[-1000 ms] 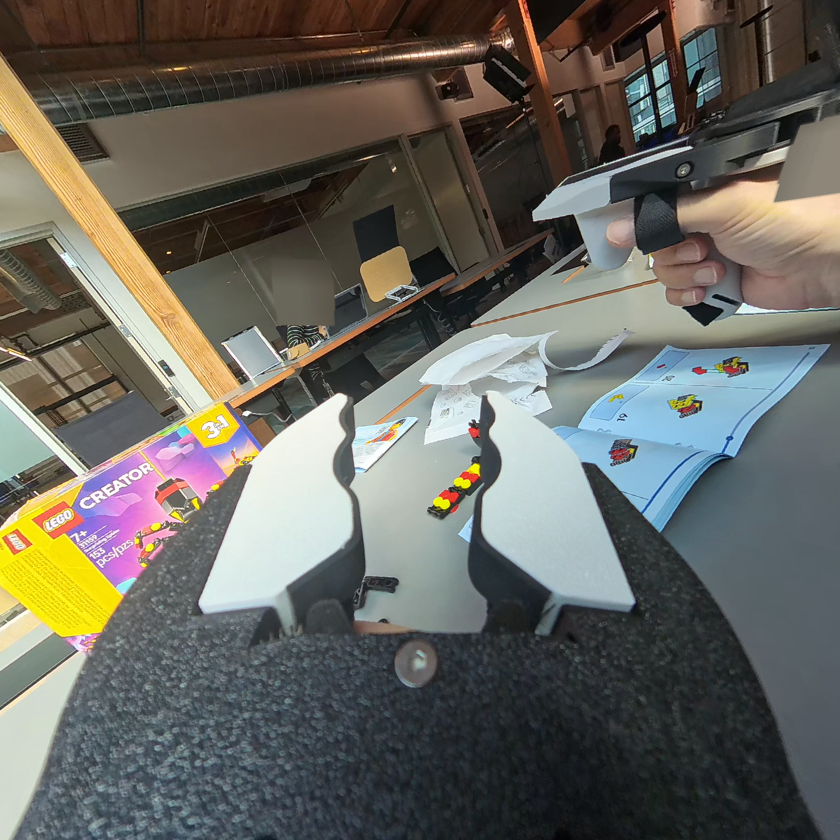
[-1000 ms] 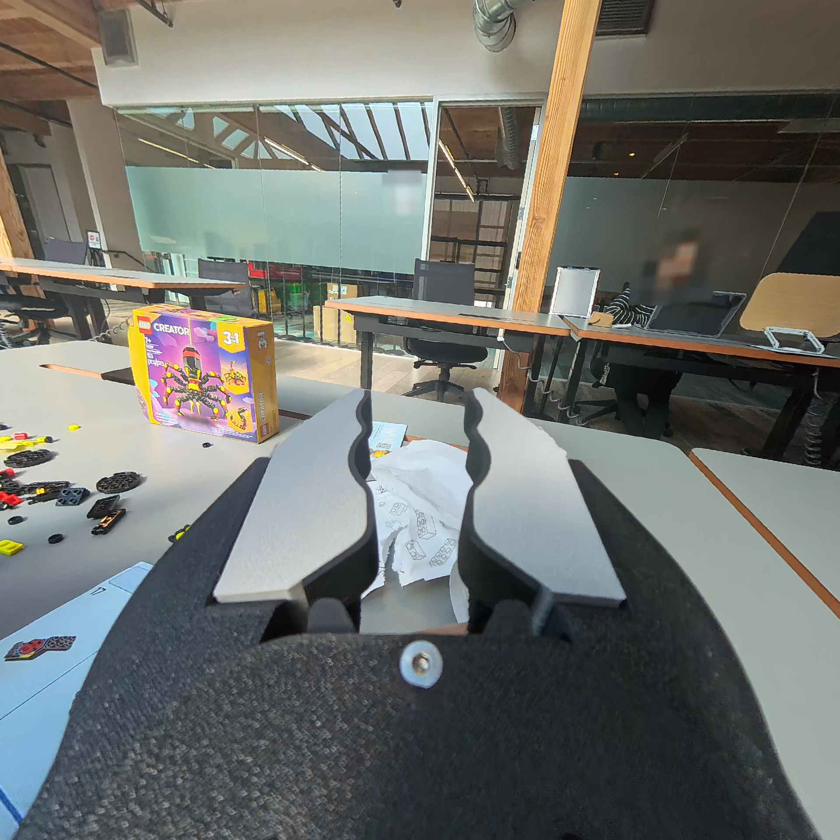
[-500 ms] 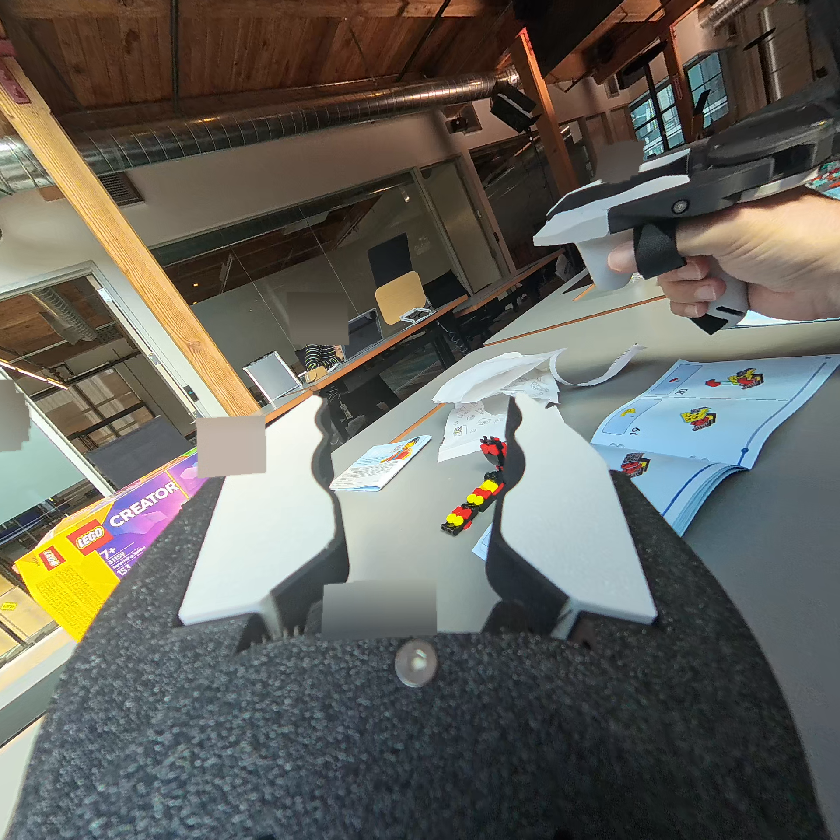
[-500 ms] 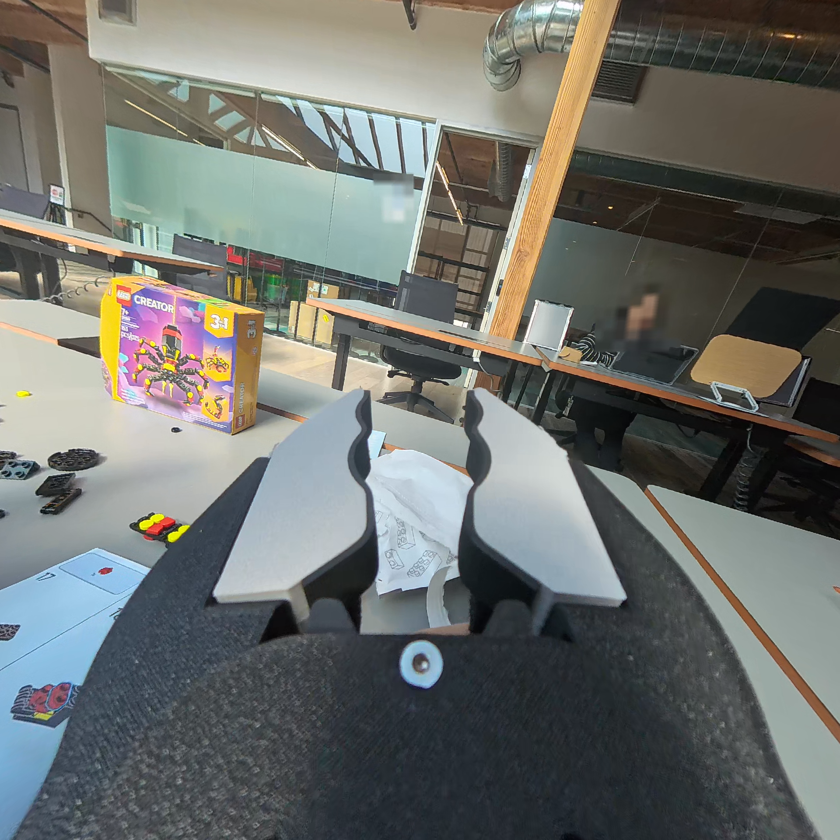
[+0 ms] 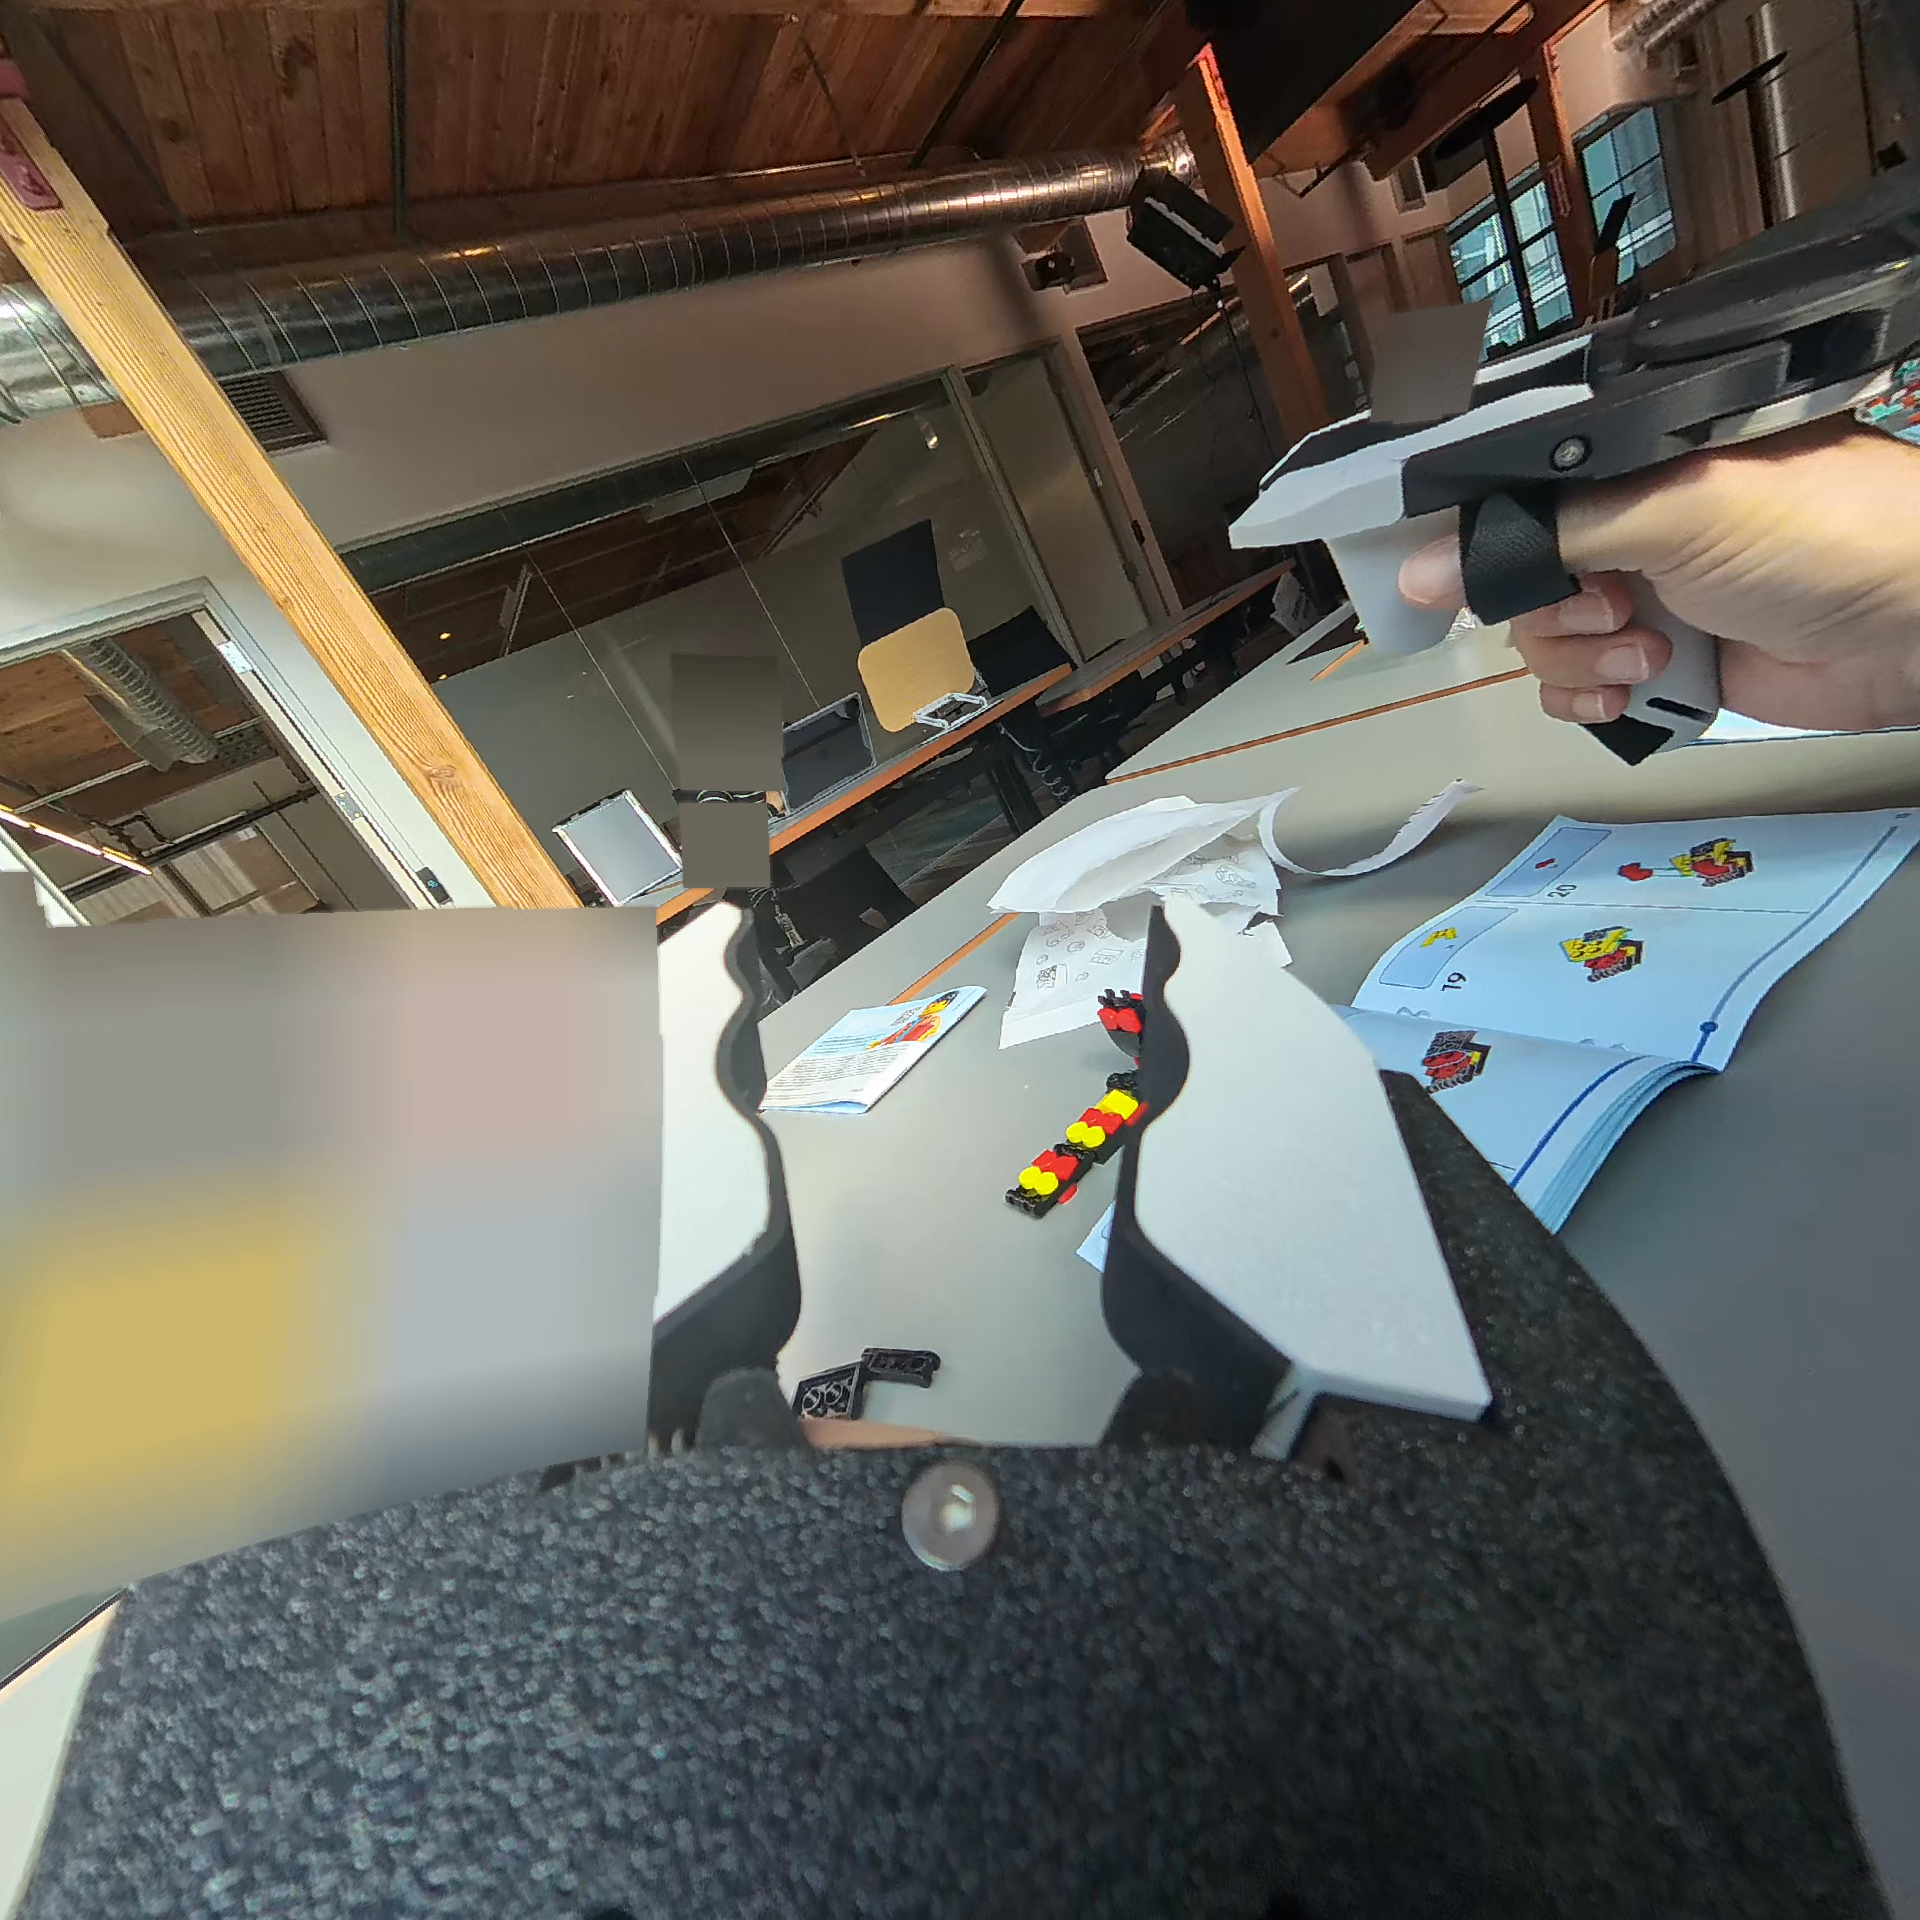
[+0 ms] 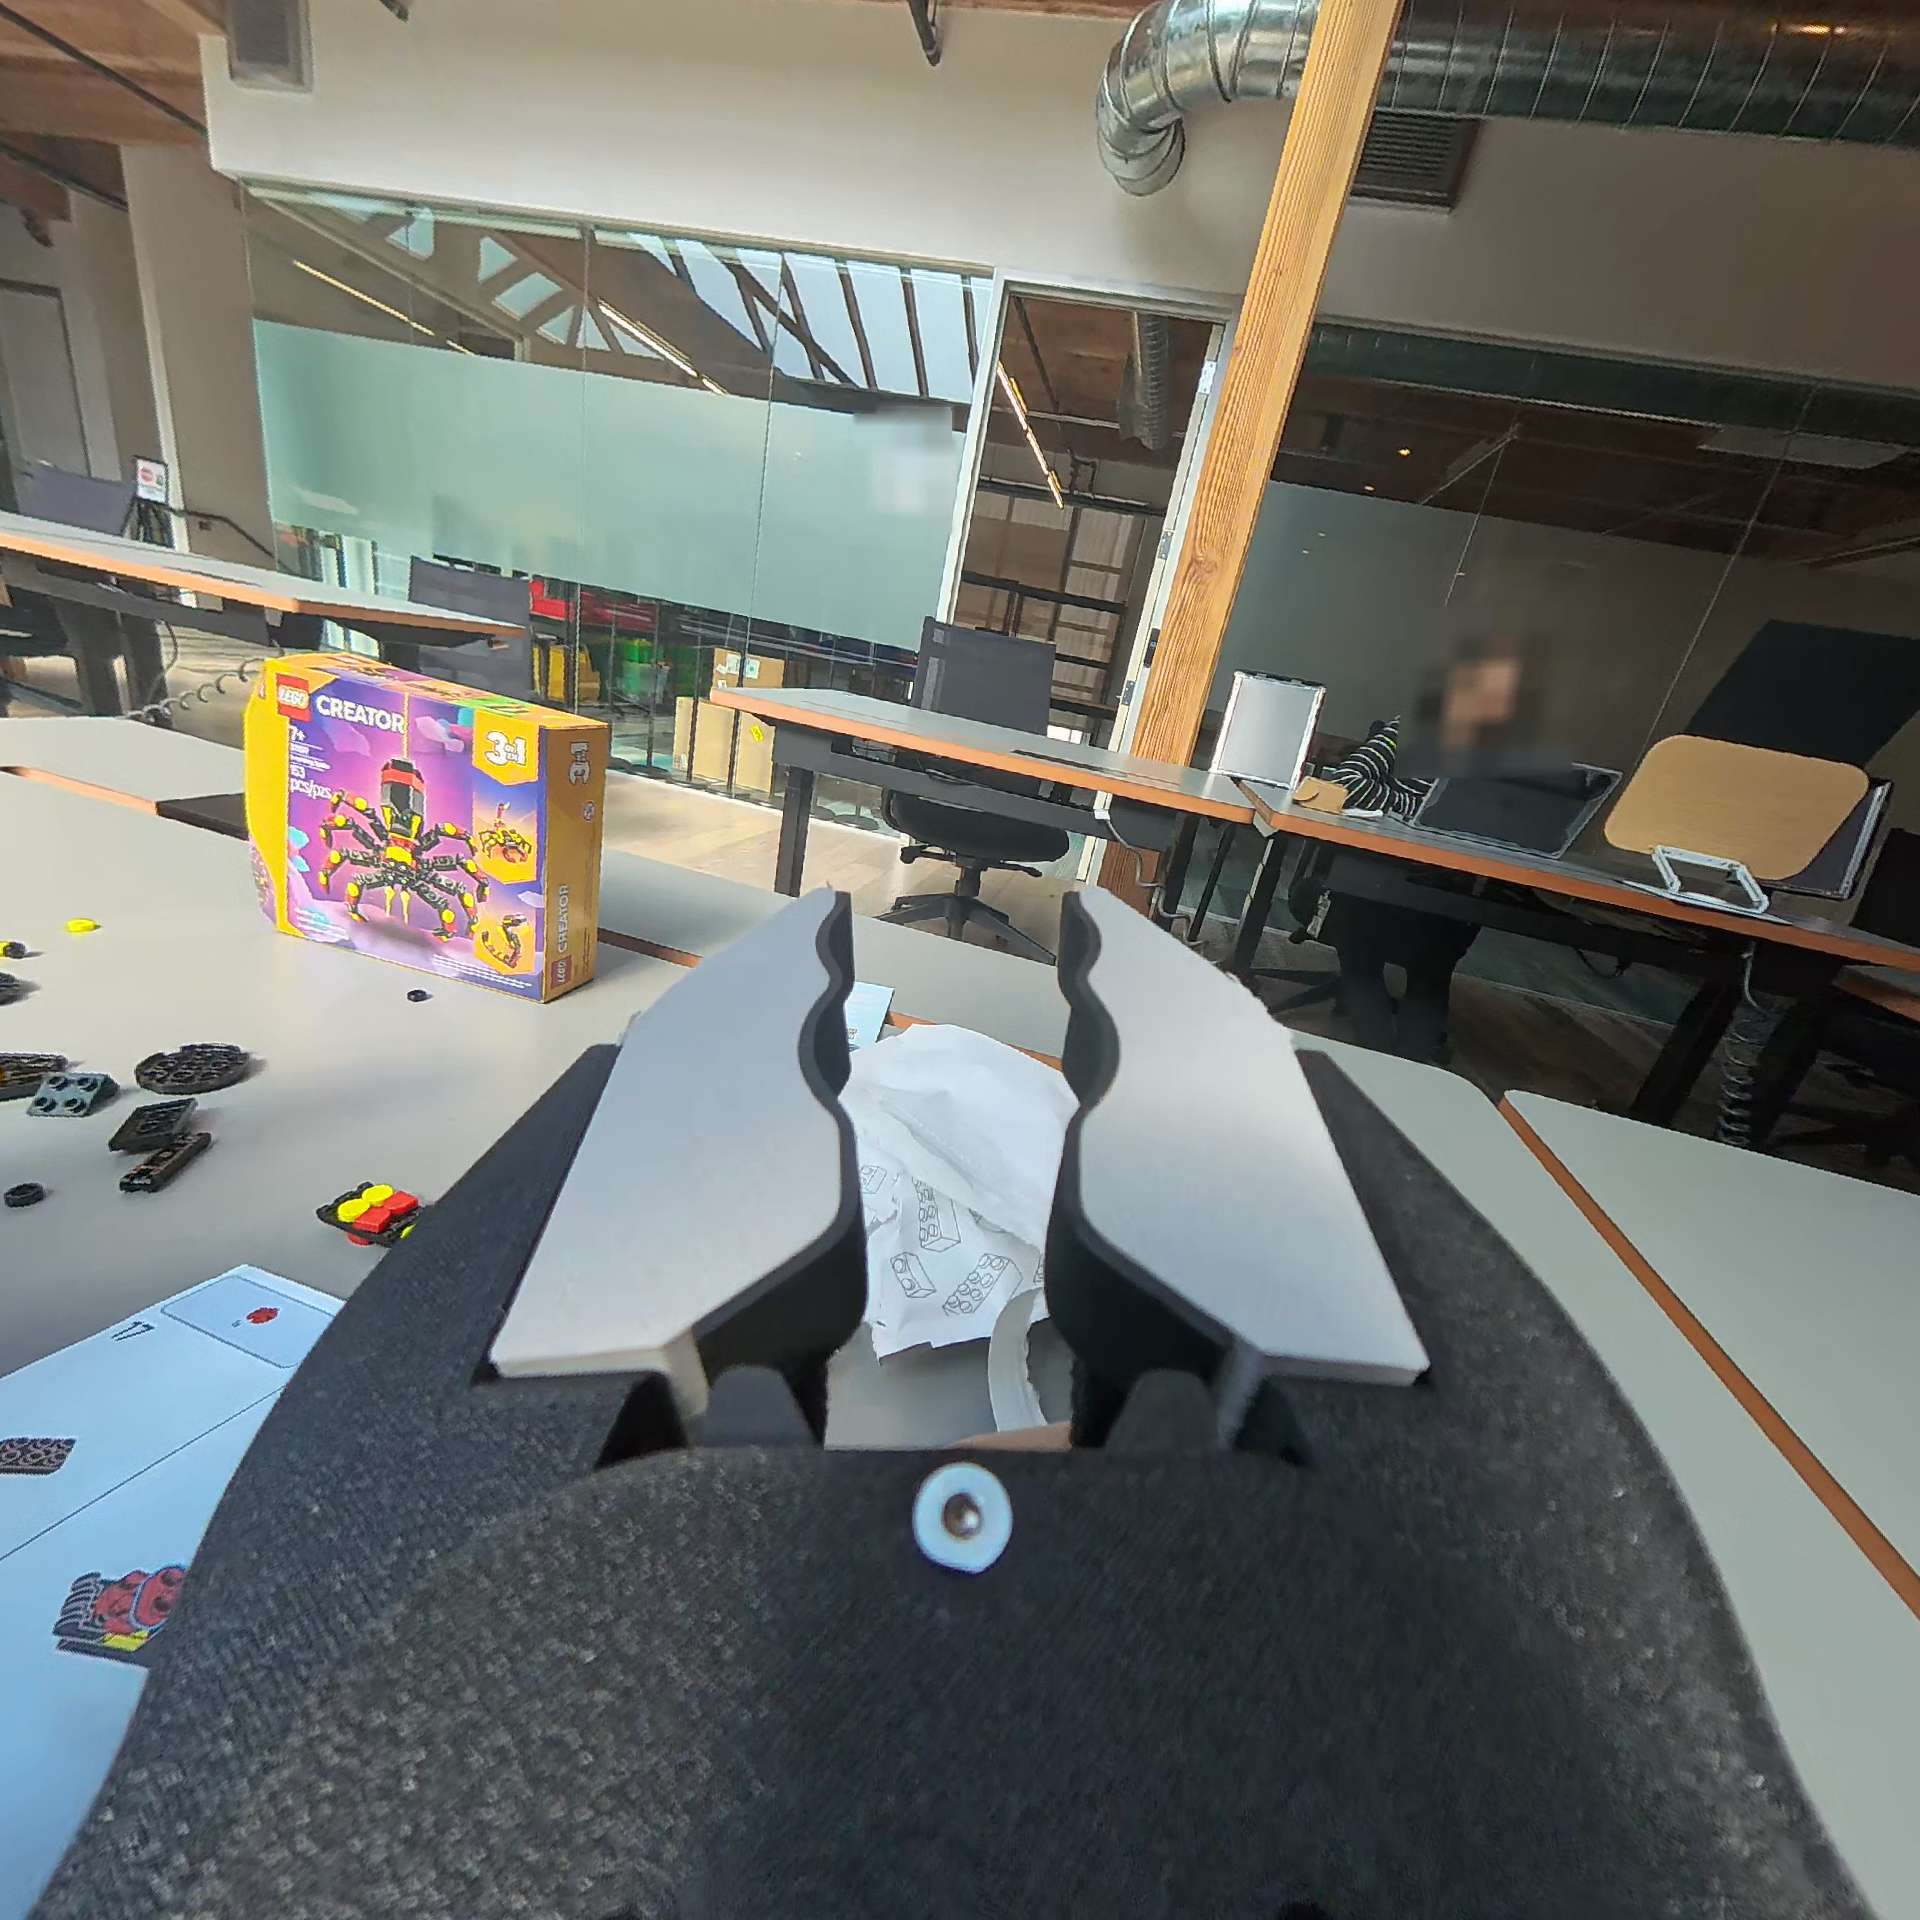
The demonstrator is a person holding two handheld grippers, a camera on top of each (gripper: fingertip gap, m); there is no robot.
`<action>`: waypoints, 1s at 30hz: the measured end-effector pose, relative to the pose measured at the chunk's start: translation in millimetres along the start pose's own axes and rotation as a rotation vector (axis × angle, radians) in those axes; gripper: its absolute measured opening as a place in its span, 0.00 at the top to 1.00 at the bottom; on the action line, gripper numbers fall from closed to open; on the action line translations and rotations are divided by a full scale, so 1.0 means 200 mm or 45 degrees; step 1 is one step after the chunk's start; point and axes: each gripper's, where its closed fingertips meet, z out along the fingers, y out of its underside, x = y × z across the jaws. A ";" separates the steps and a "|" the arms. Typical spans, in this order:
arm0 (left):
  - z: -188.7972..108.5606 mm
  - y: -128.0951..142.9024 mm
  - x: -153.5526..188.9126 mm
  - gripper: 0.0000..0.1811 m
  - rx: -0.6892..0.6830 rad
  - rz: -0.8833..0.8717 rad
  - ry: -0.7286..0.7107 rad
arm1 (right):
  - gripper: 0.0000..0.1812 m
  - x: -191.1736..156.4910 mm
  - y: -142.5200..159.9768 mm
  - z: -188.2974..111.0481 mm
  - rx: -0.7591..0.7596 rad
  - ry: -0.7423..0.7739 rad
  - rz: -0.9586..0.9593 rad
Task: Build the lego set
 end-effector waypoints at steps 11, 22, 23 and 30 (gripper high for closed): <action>0.01 0.02 0.00 0.61 -0.024 -0.029 0.009 | 0.79 0.05 0.02 0.00 -0.002 0.022 0.110; 0.01 0.00 0.04 0.62 -0.010 0.012 0.036 | 0.78 0.10 -0.06 -0.03 0.124 -0.017 0.282; 0.01 0.00 0.04 0.63 -0.008 0.024 0.040 | 0.78 0.08 -0.08 -0.03 0.144 -0.046 0.289; 0.01 -0.03 0.03 0.63 0.048 -0.048 0.039 | 0.75 0.26 -0.24 -0.17 0.552 -0.302 0.987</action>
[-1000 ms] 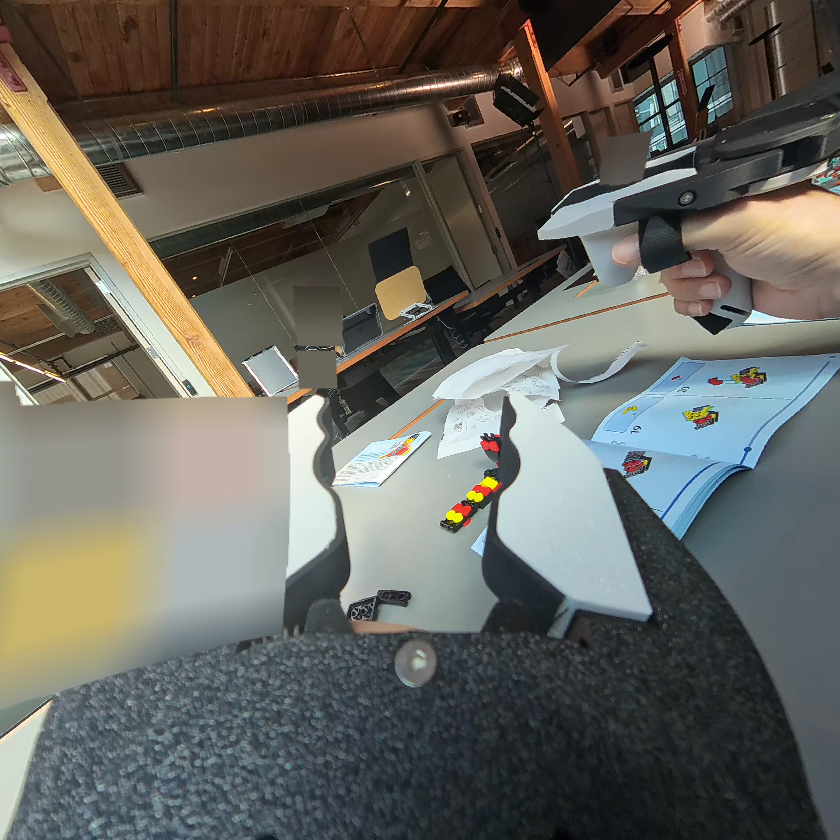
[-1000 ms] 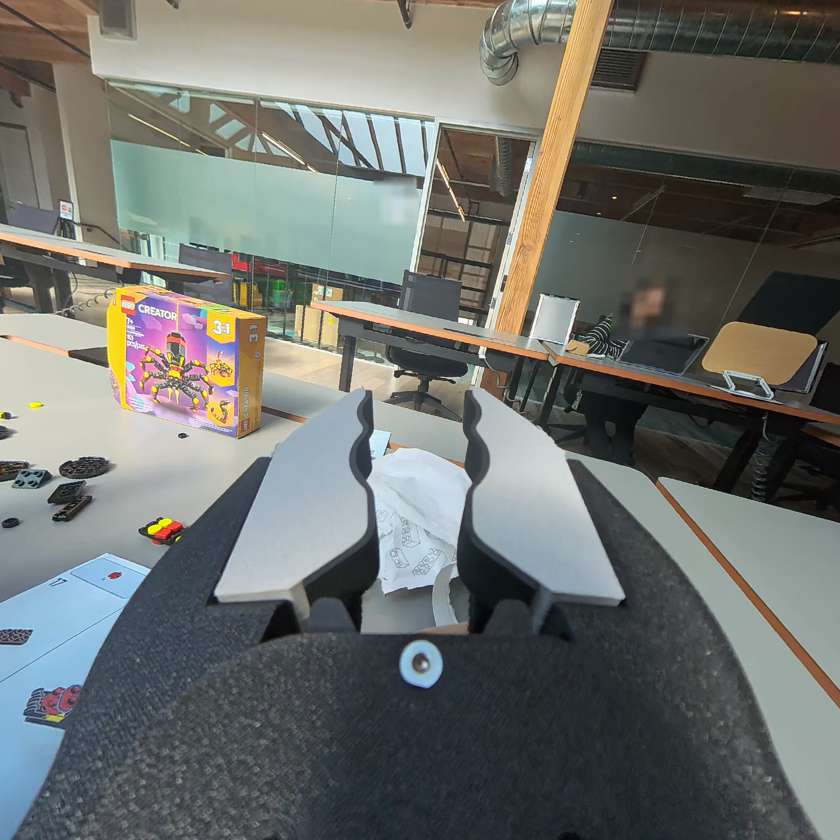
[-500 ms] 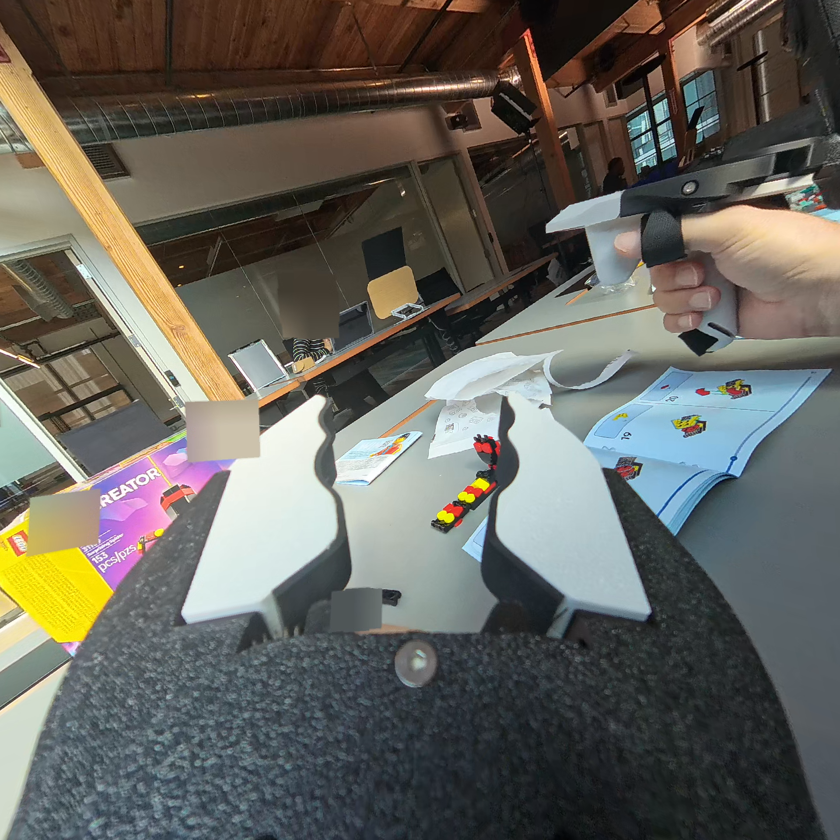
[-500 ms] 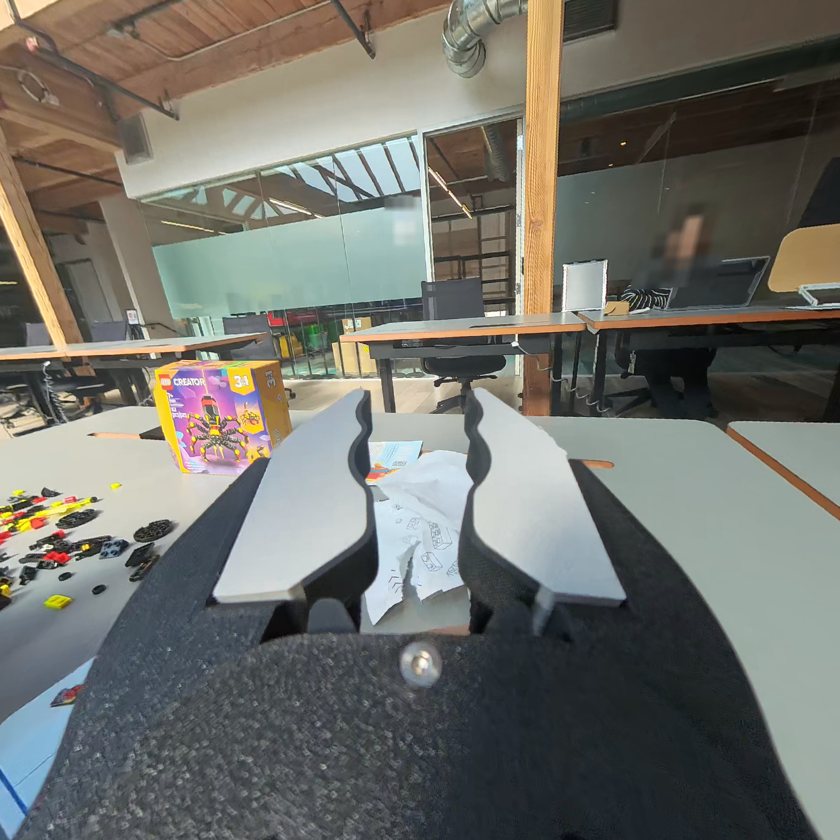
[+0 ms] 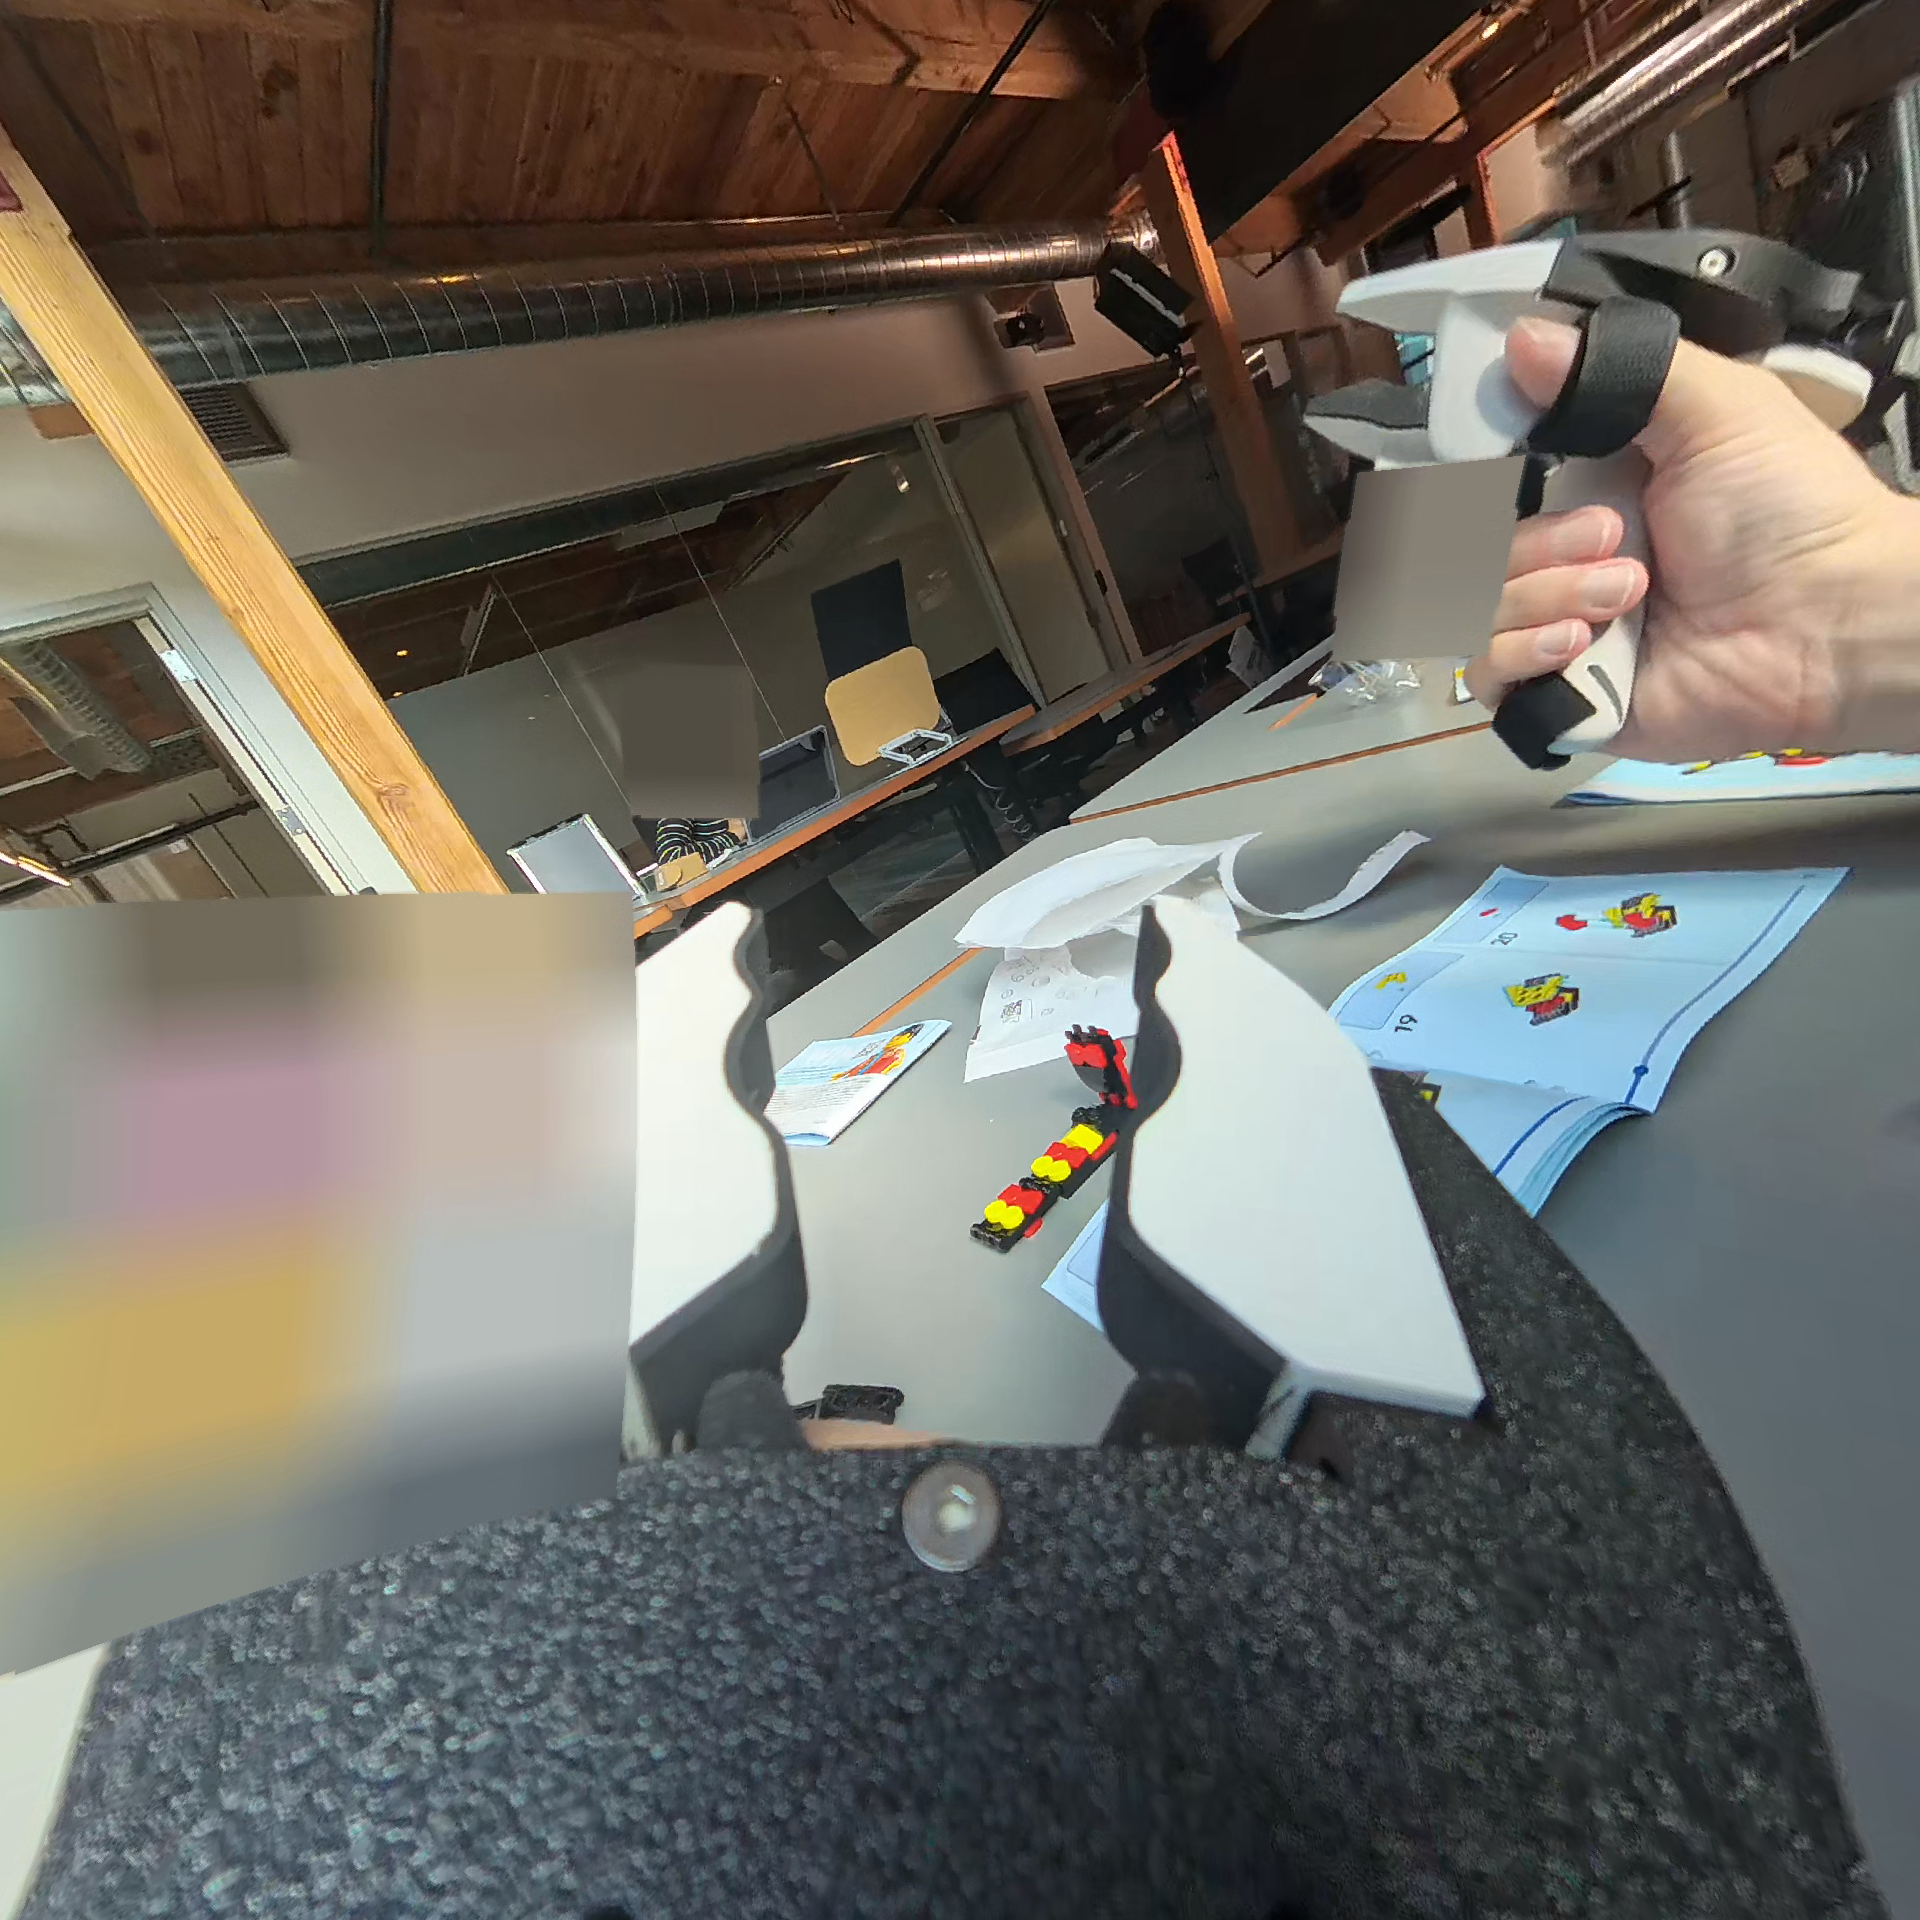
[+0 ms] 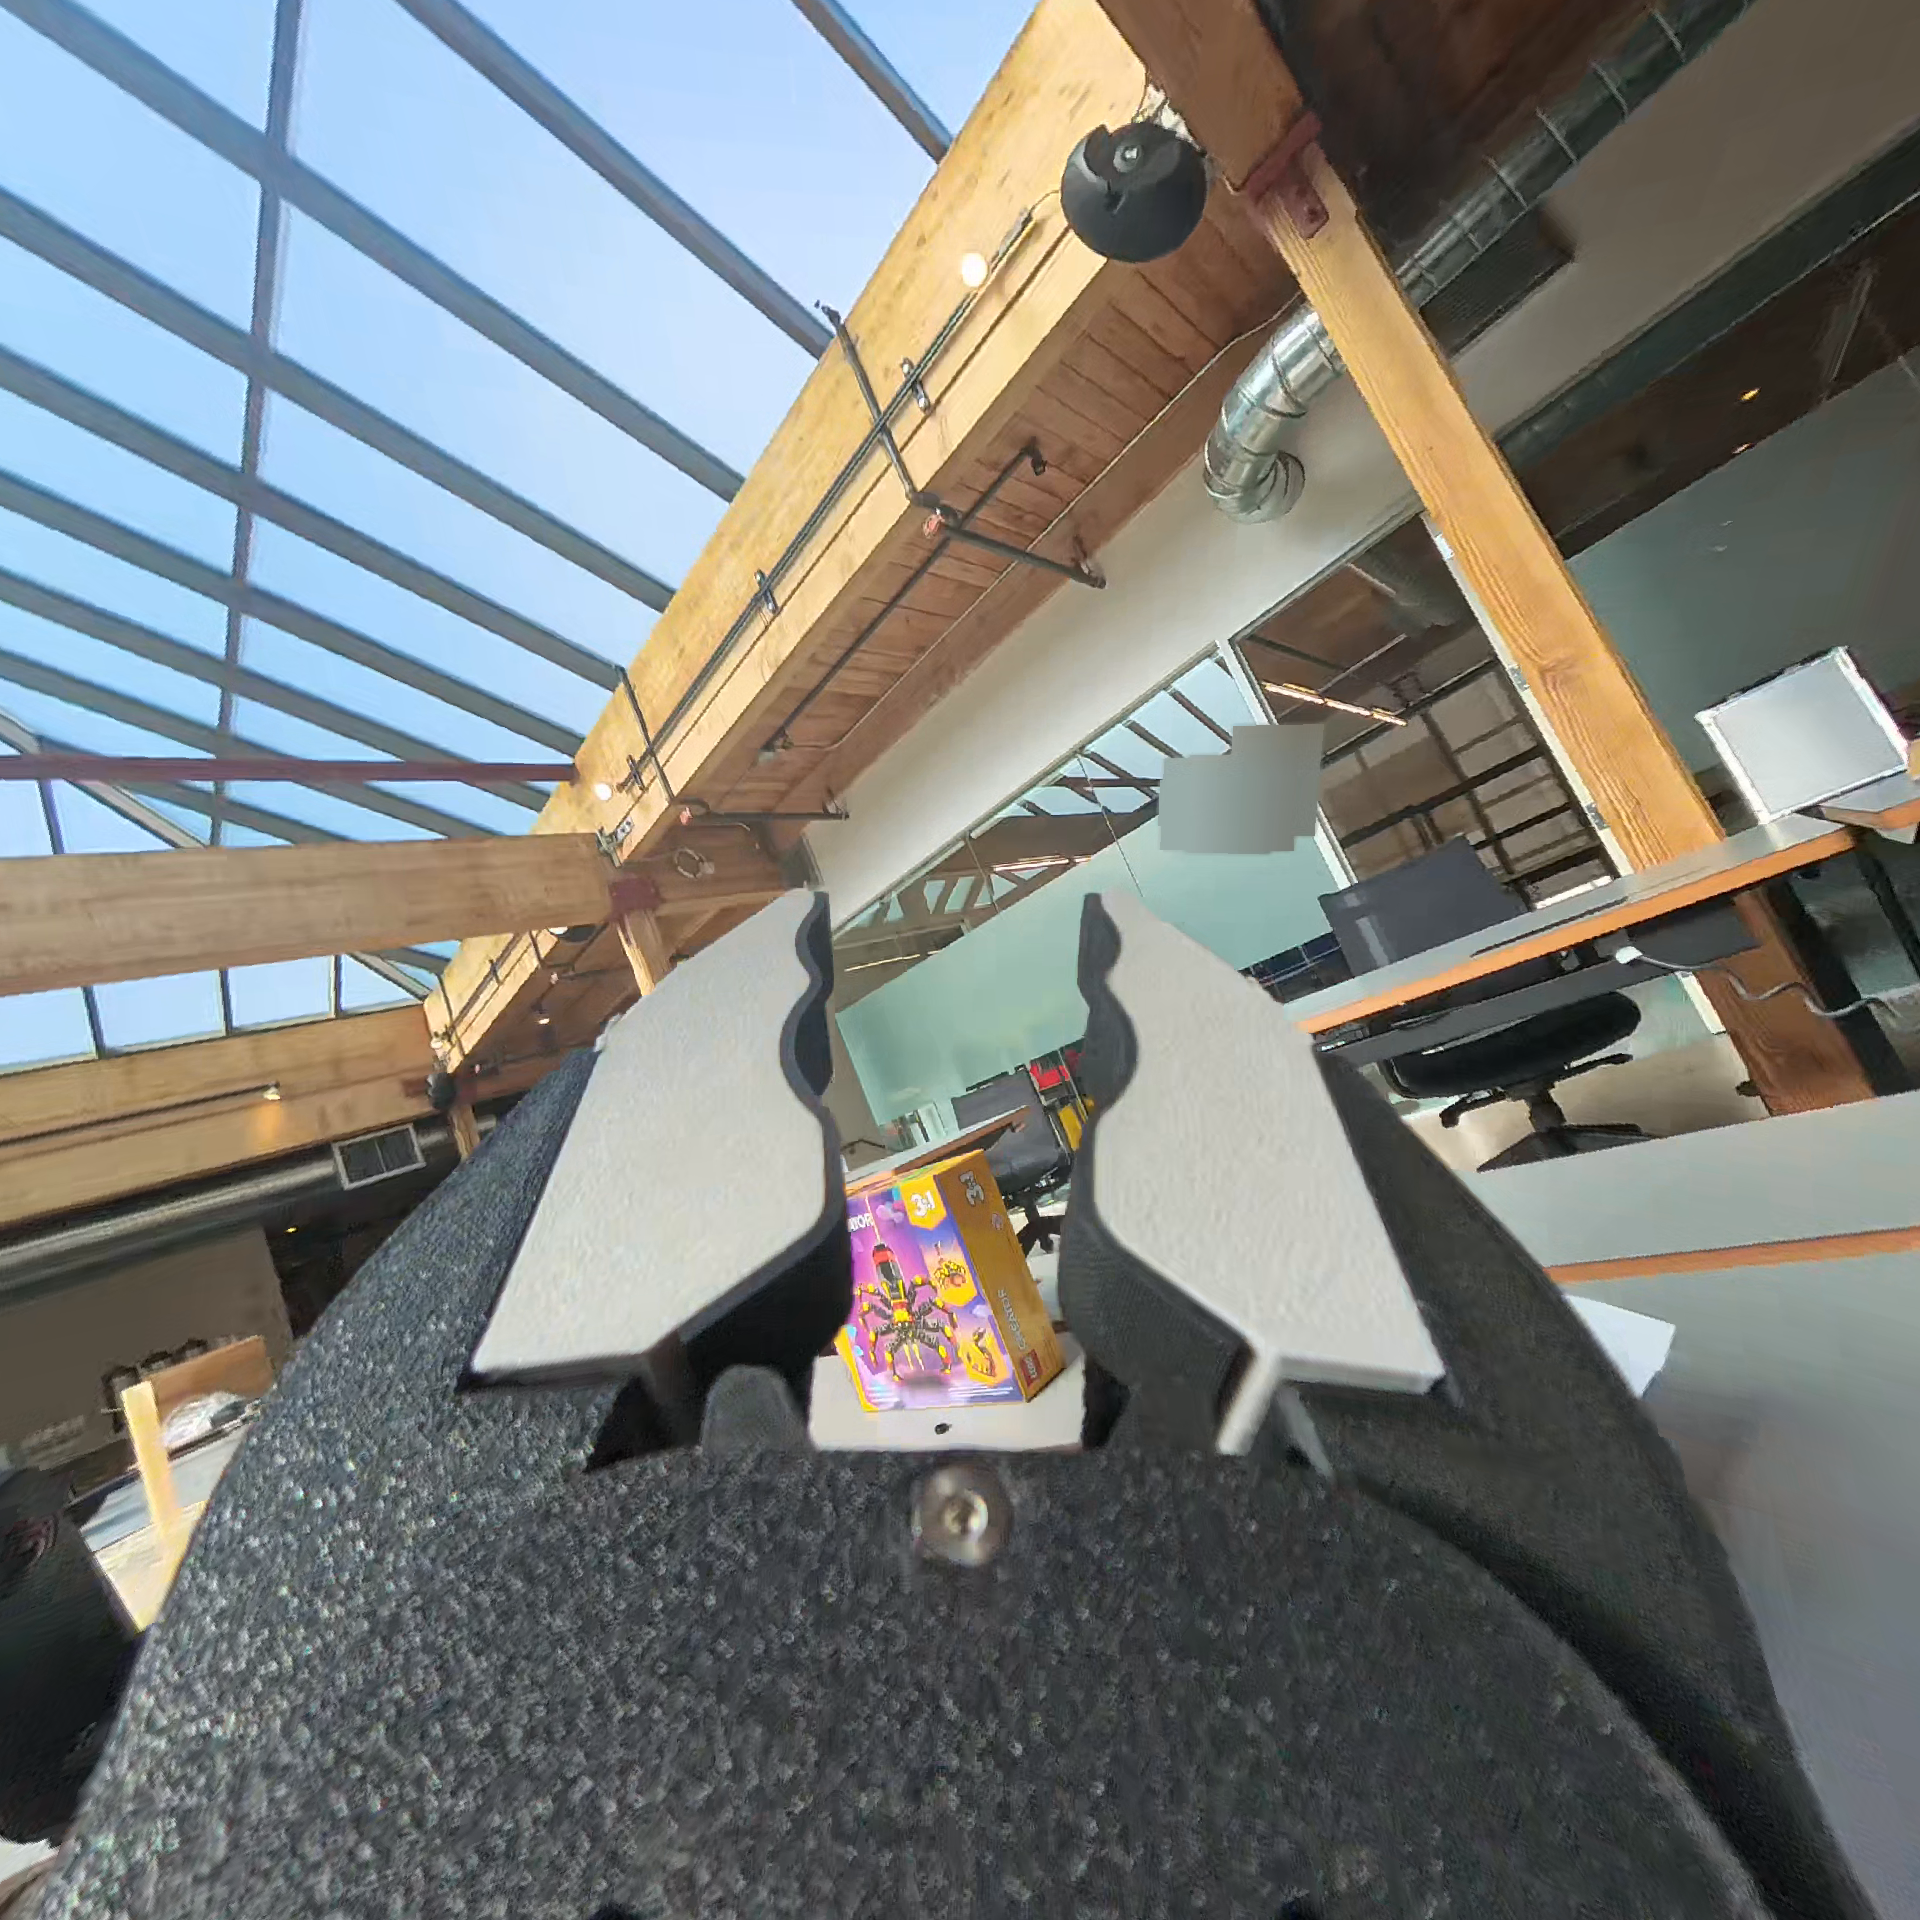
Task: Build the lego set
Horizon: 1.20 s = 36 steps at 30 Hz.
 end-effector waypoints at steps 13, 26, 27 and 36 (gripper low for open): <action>-0.01 -0.01 0.00 0.62 0.009 -0.045 0.013 | 0.71 0.16 -0.11 -0.07 0.214 -0.018 0.439; 0.00 0.05 0.00 0.63 -0.073 -0.004 0.004 | 0.80 -0.04 0.34 0.06 -0.524 0.135 -0.869; 0.00 0.05 0.01 0.63 -0.073 0.001 0.012 | 0.81 -0.06 0.37 0.06 -0.537 0.114 -0.905; 0.00 0.06 0.03 0.65 -0.089 0.024 0.053 | 0.82 -0.07 0.56 0.03 -0.723 0.075 -1.273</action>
